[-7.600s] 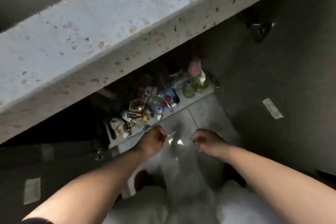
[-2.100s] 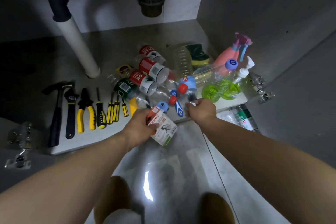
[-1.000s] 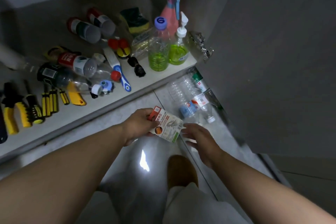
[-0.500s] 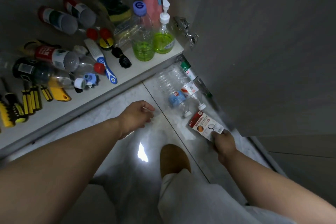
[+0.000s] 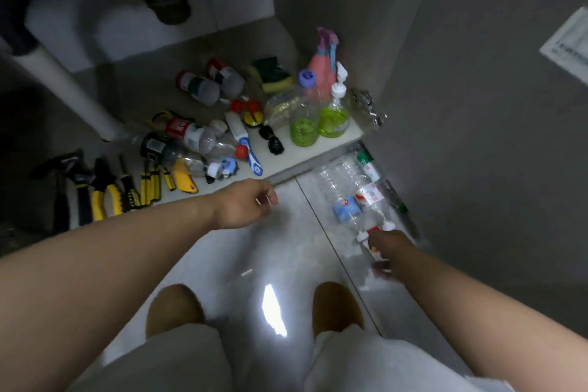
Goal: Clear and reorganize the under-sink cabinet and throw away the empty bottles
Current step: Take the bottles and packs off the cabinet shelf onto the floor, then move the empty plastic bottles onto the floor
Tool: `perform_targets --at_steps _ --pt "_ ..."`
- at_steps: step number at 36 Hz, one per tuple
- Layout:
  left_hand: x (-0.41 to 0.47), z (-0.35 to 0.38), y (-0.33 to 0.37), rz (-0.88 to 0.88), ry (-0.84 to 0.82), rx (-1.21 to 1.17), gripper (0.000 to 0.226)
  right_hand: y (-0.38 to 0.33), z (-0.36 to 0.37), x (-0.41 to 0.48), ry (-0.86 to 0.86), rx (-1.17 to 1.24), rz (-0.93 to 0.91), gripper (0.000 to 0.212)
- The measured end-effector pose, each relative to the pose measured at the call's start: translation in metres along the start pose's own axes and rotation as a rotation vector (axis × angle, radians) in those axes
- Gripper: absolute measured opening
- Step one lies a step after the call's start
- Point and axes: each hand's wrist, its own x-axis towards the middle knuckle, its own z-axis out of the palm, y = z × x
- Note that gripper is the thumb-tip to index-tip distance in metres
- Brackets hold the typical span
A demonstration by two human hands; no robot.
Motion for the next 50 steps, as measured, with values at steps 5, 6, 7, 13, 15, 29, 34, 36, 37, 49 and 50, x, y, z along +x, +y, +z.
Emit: perform_targets --at_steps 5,6,7,13,15,29,34,36,37,49,50 --pt "-0.029 -0.043 -0.024 -0.022 0.122 0.014 0.011 -0.060 0.028 -0.047 -0.282 -0.294 -0.325 0.018" --pt "-0.032 -0.050 -0.030 -0.033 0.146 0.000 0.009 -0.074 0.037 -0.054 -0.318 -0.365 -0.414 0.017" --pt "-0.034 -0.056 -0.037 -0.044 0.173 -0.011 0.009 -0.088 0.045 -0.061 -0.342 -0.425 -0.498 0.016" --pt "-0.009 -0.073 -0.083 -0.103 0.410 -0.048 0.014 -0.158 0.100 -0.074 -0.300 -0.711 -0.865 0.010" --pt "0.006 -0.075 -0.093 -0.117 0.449 -0.064 0.017 -0.177 0.116 -0.066 -0.193 -0.795 -0.984 0.012" --pt "0.124 -0.125 -0.099 -0.020 0.676 -0.235 0.040 -0.276 0.175 -0.004 0.250 -0.746 -1.284 0.024" --pt "0.174 -0.156 -0.099 -0.222 0.771 -0.460 0.080 -0.323 0.200 0.006 0.240 -0.680 -1.319 0.036" --pt "0.189 -0.167 -0.104 -0.256 0.741 -0.468 0.081 -0.338 0.209 0.011 0.190 -0.641 -1.313 0.036" --pt "0.197 -0.171 -0.106 -0.262 0.726 -0.440 0.079 -0.344 0.213 0.011 0.136 -0.609 -1.292 0.038" --pt "0.228 -0.155 -0.119 -0.251 0.655 -0.557 0.033 -0.359 0.253 0.024 0.113 -0.771 -1.003 0.058" --pt "0.227 -0.155 -0.117 -0.250 0.662 -0.591 0.028 -0.356 0.253 0.026 0.097 -0.757 -0.977 0.060"
